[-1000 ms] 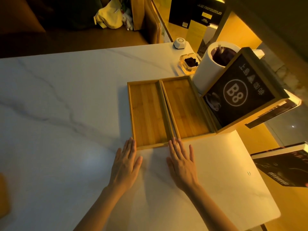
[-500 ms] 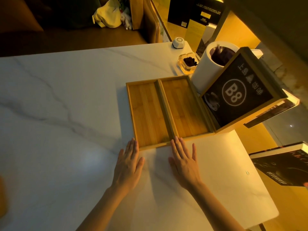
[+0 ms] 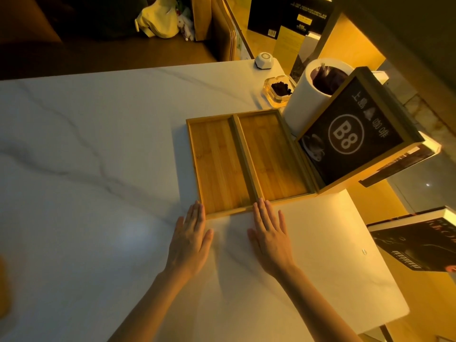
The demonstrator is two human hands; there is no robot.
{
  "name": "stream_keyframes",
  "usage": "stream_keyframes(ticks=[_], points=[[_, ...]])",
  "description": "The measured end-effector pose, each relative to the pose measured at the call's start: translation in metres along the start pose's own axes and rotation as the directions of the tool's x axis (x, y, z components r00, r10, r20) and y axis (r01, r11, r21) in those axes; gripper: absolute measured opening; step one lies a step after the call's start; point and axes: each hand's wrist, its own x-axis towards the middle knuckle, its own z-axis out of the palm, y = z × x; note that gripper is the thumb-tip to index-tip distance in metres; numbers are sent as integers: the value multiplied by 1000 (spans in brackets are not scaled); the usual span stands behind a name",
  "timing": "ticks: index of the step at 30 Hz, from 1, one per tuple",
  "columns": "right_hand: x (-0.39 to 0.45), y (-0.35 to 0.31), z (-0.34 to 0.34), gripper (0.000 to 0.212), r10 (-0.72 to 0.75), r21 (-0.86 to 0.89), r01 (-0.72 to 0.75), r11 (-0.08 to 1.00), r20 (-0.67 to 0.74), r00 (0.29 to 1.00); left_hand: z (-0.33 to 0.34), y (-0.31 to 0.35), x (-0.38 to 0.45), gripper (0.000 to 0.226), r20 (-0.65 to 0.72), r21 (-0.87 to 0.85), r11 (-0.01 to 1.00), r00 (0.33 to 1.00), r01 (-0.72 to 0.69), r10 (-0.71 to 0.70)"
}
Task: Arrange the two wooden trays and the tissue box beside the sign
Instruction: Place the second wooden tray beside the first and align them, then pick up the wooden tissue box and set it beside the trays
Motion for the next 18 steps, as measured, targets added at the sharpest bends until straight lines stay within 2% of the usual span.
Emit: stream_keyframes(ticks=[4,8,10,12,16,18], points=[[4,-8,-19,48,-13,-36,12,999,-34,999,-11,4,-1,60,24,-2,1000,1000,2,-2],[19,-29,-50,36,22,-134,-21,991,12,1000,-39,3,0,43,-31,-60,998,1000,-1,0],[28,-44,-66,28,4,-226,16,974,91,996,-56,0,-3,33,-85,-39,999,996,-27,24],[35,-62,-79,25,9,-215,29,976,177,984,-75,-6,-10,28,-133,-48,998,990,-50,44],[45,-112,-83,22,-226,-264,268,926,178,958,-116,-25,-33,29,-232,-79,997,973,-1,-17],[49,-142,-79,23,-285,-169,304,938,125,950,-137,-36,-50,30,-290,-88,996,956,20,-45]])
